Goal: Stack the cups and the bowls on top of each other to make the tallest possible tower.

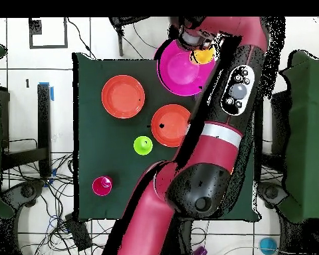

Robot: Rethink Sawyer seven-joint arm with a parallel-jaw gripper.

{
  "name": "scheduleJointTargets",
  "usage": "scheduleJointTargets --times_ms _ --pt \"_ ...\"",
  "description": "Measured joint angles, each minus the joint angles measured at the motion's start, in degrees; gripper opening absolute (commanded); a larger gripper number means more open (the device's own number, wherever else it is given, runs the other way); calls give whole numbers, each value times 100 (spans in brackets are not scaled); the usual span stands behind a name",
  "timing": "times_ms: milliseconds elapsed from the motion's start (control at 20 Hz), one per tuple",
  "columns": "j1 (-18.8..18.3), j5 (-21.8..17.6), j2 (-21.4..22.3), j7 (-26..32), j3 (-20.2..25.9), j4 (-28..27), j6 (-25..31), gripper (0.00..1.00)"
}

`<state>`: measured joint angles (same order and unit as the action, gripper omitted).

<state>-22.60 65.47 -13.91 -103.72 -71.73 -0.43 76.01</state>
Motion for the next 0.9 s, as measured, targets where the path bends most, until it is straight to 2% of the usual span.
scheduleJointTargets --times_ms 700,900 --pt "-31 -16 -13 0 34 0 0 0" --pt "89 -417 -1 0 381 17 0 0"
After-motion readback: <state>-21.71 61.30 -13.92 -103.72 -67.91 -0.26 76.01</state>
